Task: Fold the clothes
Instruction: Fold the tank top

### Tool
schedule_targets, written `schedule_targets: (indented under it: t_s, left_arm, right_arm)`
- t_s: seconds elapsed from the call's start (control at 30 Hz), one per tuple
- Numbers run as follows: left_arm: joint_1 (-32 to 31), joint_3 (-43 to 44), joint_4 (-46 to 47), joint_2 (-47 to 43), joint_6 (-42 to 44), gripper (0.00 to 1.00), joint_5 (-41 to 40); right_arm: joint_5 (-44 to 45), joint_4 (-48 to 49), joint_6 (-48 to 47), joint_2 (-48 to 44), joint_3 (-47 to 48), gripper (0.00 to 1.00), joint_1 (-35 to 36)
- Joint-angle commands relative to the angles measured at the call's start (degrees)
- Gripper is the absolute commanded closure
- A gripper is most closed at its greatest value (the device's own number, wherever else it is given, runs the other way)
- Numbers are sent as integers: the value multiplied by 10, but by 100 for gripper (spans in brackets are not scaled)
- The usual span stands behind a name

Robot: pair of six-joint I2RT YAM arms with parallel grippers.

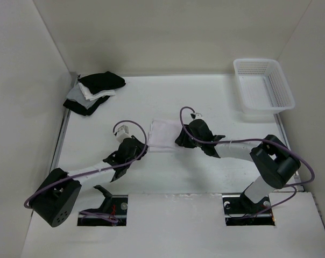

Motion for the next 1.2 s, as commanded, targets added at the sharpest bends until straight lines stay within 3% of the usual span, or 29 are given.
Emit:
schedule_targets:
  t_s: [0.0,0.1,0.3,0.47,0.53,0.6,0.77,0.83,1.17]
  left_arm:
    - [-1,-5,9,0,-16,88,-5]
    - [-1,-3,5,-24,-10,87,-11]
    - [-5,26,-46,-119,59,73,-49]
    - [3,74,-95,-148,122,63,-60]
    - [10,76,-101,-159,131,60,-56]
    - [21,73,-114,-172,132,58,-54]
    - [48,72,-167,-191,124,52,-52]
    - [64,73,-180,-192,123,52,-48]
    - [82,86,-157,-133,130,55,-17]
  right_arm:
    - [-3,20,-5,-28,-3,60,-4]
    - [-4,5,-17,-62,3,65,0]
    - [6,-7,-30,-193,-30,69,0]
    - [61,-7,-31,-336,-103,96,-37]
    - [86,-4,-21,-390,-138,98,-67]
    - [102,-1,-9,-436,-171,95,-103]
    - [112,36,5,-488,-248,59,-186]
    - [106,51,10,-478,-266,53,-207]
    - [92,127,13,-385,-285,49,-205]
